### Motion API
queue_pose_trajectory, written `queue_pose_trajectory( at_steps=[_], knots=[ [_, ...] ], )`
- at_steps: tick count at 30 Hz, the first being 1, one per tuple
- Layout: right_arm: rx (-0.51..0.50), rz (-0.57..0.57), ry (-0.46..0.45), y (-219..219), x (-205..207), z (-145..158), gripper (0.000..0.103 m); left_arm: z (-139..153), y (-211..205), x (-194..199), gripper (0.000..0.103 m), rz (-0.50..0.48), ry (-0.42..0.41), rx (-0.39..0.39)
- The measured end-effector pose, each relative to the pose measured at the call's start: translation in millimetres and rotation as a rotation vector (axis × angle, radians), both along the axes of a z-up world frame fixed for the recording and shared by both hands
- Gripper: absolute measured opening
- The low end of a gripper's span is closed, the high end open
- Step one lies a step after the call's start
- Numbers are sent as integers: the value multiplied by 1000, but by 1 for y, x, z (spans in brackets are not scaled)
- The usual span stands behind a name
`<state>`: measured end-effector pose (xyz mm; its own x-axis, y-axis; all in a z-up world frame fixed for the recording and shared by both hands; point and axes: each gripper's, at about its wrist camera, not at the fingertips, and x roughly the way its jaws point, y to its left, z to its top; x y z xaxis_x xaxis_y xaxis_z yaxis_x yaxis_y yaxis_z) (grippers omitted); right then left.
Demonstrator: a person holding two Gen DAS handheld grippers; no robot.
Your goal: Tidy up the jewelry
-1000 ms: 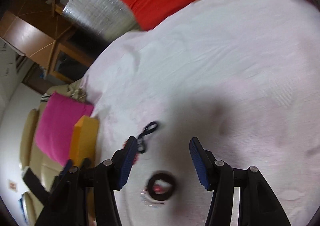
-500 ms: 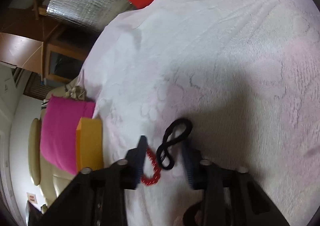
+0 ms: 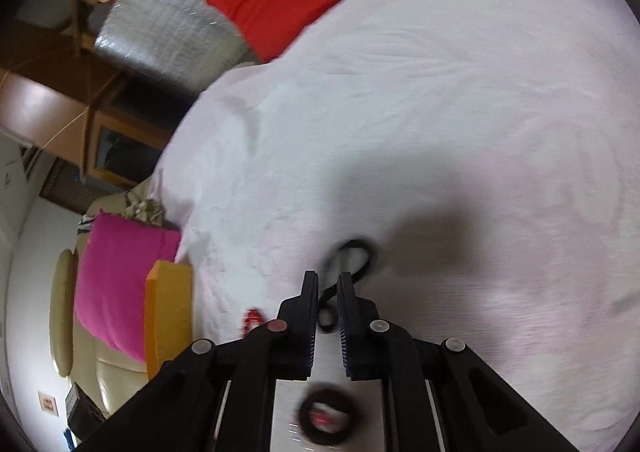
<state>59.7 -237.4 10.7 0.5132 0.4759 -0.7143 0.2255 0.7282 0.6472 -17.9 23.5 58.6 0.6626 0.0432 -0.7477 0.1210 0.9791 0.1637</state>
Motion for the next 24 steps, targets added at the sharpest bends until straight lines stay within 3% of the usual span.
queue_pose_trajectory(
  at_steps=[3,6,14,18,24],
  knots=[
    [-12,1,55,-12,-2,-9,14,-1,-10,-1,79,-37,5,4],
    [-20,52,53,-11,-7,-7,15,-3,-18,-3,79,-77,18,3],
    [-19,106,53,-9,-14,-7,15,-11,-38,-15,79,-226,122,-110],
    [-5,113,66,-11,-17,-11,22,-19,-51,-19,79,-287,172,-124],
    [0,101,58,-13,-20,-10,22,-26,-54,-21,79,-303,204,-124]
  ],
)
